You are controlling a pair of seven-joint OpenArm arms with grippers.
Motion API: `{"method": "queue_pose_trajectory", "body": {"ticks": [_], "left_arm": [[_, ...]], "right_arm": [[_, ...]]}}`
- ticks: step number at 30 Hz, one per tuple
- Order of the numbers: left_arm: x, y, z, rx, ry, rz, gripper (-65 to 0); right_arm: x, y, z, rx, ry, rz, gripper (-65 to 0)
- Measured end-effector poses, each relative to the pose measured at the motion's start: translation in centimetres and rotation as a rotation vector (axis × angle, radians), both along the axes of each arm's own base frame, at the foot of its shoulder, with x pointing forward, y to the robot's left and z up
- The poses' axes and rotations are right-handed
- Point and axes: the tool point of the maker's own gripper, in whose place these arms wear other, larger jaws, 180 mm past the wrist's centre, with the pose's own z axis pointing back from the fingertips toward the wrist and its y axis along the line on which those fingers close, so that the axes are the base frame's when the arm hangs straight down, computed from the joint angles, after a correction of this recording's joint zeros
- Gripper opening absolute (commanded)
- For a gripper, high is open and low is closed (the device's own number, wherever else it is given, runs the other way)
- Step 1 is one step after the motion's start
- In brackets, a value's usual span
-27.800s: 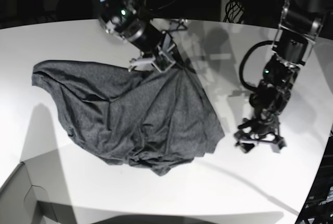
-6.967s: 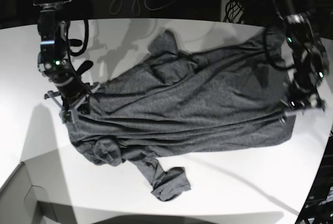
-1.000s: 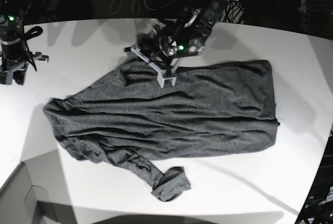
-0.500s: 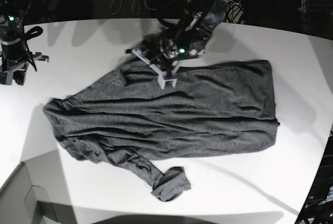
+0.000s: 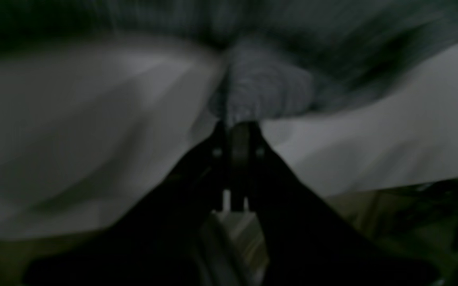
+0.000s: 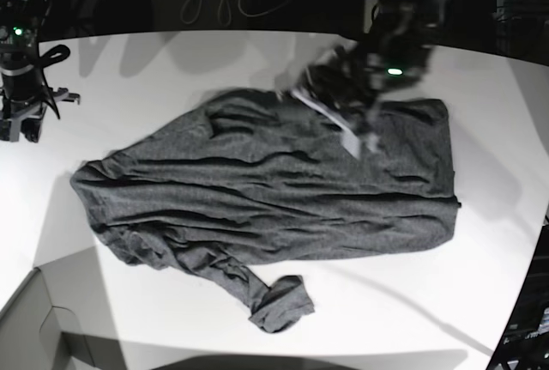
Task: Layout the t-shirt on the table in an organized manner, then fold the t-shirt properly
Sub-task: 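Drag the grasped shirt fabric with the left gripper toward the collar, then release the fabric with the left gripper and reposition both grippers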
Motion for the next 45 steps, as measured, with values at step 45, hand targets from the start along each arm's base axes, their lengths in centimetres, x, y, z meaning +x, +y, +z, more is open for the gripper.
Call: {"method": "queue_pose_trajectory", "body": {"ticks": [45], "left_arm": [[-7.3, 28.4, -1.8, -0.036, 0.181, 0.876, -64.9]], "right_arm": [[4.3, 16.5, -6.1, 0.238, 0.091, 0.436, -65.0]]}}
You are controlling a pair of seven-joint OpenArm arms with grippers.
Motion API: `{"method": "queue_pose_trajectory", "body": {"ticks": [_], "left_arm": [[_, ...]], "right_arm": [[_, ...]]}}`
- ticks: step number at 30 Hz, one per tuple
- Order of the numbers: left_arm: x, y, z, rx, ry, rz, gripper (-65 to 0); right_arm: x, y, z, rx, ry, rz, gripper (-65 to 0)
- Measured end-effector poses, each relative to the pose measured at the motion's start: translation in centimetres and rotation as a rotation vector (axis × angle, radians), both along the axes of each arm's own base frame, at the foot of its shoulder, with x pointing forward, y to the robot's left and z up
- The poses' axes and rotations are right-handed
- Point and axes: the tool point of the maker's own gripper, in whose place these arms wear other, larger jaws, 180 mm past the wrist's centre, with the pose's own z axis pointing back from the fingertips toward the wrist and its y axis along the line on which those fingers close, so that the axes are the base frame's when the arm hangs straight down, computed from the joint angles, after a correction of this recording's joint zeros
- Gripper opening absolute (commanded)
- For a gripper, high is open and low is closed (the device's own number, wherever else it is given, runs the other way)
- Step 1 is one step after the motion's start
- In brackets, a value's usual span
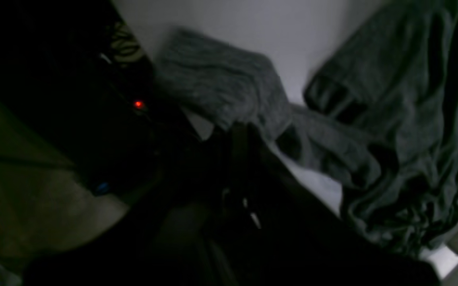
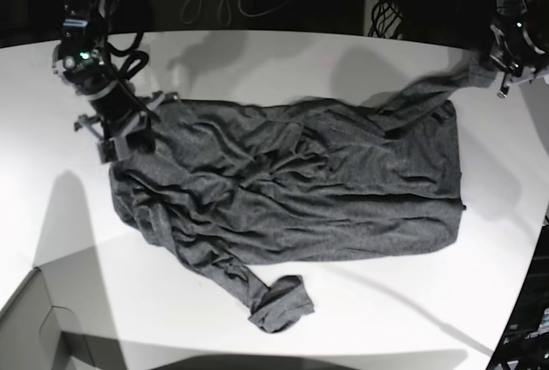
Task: Layout the t-shirt on the table in an organized manner, then fold the t-shirt properly
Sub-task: 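Release the fabric with the left gripper and reposition both grippers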
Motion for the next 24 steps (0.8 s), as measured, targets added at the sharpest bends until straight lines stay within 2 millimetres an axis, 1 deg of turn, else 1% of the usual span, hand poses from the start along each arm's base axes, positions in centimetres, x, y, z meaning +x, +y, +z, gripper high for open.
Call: {"method": "queue_pose_trajectory", "body": {"ticks": [2, 10, 15, 18, 24], "left_arm": [[0.4, 0.1, -0.1, -0.007, -0.006, 0.008, -64.9], [2.9, 0.0, 0.6, -0.020, -0.066, 0.018, -64.9], [4.3, 0.4, -0.3, -0.066, -0.072, 0.061, -64.9], [4.6, 0.6, -0.5, -0.076, -0.073, 0.073, -64.9], [5.8, 0.7, 0.2, -0.075, -0.102, 0.070, -64.5]], "right_arm": [[-0.2, -0.2, -0.7, 0.001, 0.019, -0.007, -65.0], [-0.2, -0.7, -0.7, -0.010, 0.018, -0.006, -65.0], [-0.1, -1.0, -0.7, -0.018, 0.018, -0.006, -65.0], [-0.2, -1.0, -0.7, -0.017, 0.019, -0.006, -65.0], [-0.3, -1.0, -0.9, -0.018, 0.026, -0.006, -65.0]]}}
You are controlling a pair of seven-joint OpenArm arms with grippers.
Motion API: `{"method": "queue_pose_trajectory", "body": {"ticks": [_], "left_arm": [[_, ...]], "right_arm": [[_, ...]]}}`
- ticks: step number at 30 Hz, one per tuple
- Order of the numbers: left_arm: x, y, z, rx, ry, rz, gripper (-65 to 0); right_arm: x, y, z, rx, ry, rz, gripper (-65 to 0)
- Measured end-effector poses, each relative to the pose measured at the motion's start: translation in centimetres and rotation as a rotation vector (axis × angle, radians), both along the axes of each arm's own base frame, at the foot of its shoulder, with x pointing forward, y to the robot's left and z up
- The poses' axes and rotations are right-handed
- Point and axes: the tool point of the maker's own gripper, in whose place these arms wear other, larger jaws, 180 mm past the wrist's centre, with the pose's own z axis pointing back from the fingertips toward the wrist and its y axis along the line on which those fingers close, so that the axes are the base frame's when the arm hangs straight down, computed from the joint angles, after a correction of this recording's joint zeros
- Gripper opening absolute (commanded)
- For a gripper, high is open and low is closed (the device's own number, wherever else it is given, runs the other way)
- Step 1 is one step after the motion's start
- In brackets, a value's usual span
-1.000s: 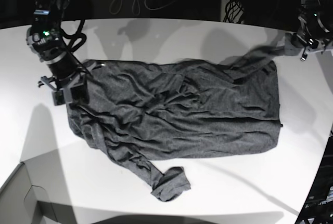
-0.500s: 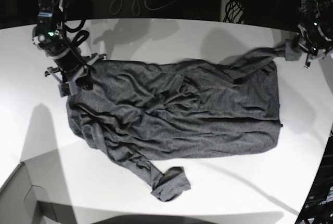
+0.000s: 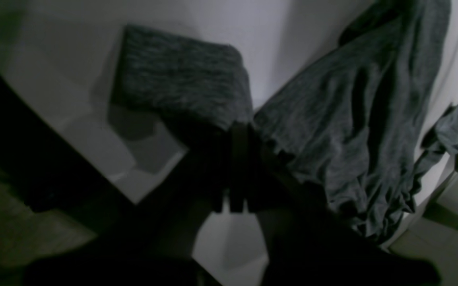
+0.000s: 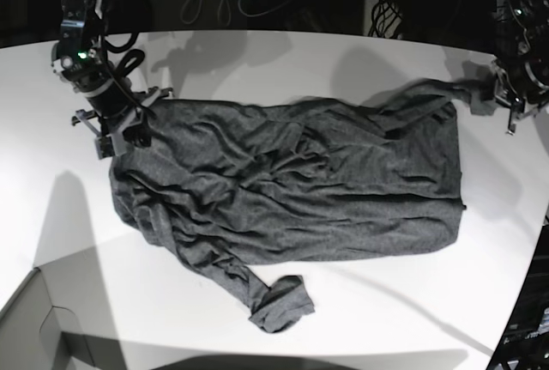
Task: Layout the t-shirt on the table in an organized manner, then fold the t-shirt properly
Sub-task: 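Release the fabric with the left gripper and reposition both grippers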
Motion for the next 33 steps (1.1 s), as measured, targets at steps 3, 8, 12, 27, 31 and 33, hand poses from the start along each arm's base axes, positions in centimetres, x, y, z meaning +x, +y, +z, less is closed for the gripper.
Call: {"method": "queue_pose_trajectory", "body": {"ticks": [3, 8, 12, 27, 31, 33], "left_arm": [[1.0, 0.1, 0.6, 0.001, -0.026, 0.001, -64.5], [2.2, 0.0, 1.3, -0.002, -0.060, 0.002, -64.4], [2.6, -0.1, 1.5, -0.003, -0.068, 0.001, -55.6], [-0.2, 5.3, 3.4, 0.038, -0.116, 0.187, -47.9], [-0.9, 7.2, 4.3, 0.044, -0.164, 0.283, -47.9], [0.0, 7.4, 4.8, 0.032, -0.198, 0.300, -47.9]], "right_arm": [[-0.1, 0.0, -0.1, 0.000, 0.002, 0.000, -65.0], [-0.1, 0.0, 0.0, 0.000, 0.002, 0.000, -65.0], [0.0, 0.0, 0.0, 0.000, -0.001, 0.000, -65.0], [1.6, -4.3, 2.3, -0.143, -0.042, 0.045, -53.3], [3.2, -4.6, 2.6, -0.164, -0.045, 0.128, -53.2], [4.4, -4.2, 2.5, -0.148, -0.048, 0.159, -53.1]]}}
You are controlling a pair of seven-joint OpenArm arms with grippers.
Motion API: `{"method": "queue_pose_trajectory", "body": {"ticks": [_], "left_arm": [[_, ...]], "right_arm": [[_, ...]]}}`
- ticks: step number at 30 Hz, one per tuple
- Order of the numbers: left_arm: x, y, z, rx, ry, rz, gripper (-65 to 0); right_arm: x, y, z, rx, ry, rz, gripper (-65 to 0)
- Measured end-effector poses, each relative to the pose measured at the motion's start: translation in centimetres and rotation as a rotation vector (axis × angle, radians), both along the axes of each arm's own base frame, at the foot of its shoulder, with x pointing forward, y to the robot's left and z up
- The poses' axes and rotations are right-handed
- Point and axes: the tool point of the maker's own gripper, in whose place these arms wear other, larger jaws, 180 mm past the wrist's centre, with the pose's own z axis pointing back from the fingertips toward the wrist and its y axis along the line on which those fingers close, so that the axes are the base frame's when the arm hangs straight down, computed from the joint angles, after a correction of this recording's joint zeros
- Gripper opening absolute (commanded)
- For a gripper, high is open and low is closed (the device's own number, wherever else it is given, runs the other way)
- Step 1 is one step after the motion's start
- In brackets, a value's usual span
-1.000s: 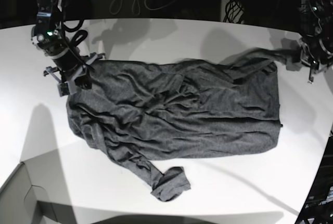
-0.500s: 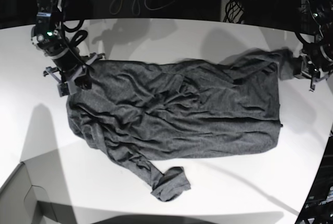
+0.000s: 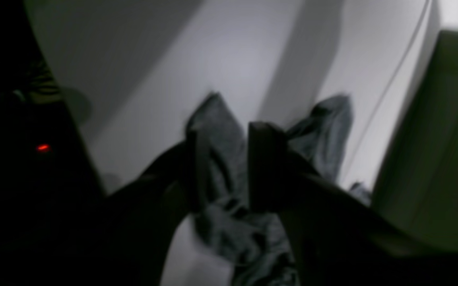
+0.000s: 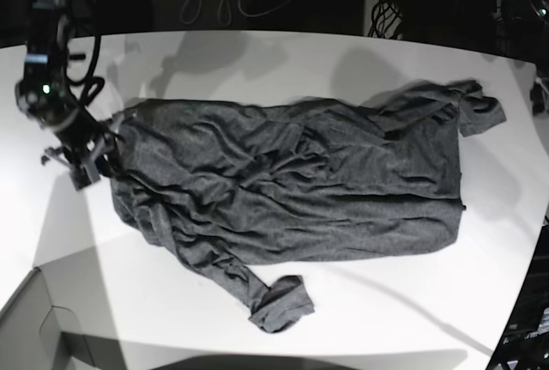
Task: Layout the t-shirt on the table in an organized manner, then fold the t-shirt properly
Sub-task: 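Release the fabric with the left gripper and reposition both grippers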
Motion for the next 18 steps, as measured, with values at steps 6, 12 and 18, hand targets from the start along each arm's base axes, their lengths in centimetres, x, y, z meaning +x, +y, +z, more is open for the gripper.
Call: {"method": "queue_pose_trajectory", "body": {"ticks": [6, 12, 18], "left_arm": [[2.7, 0.5, 1.2, -0.021, -0.071, 0.016, -47.9], [6.2, 0.0, 1.3, -0.094, -0.133, 0.021, -48.2], [9.2, -2.2, 2.1, -0.112, -0.155, -0.061, -48.2]], "right_arm": [[4.4, 0.6, -0.1, 0.030, -0.002, 0.009, -53.3], [8.5, 4.9, -1.0, 0.055, 0.043, 0.120, -53.5], [12.1, 9.5, -2.7, 0.153, 0.068, 0.177, -53.5]]}}
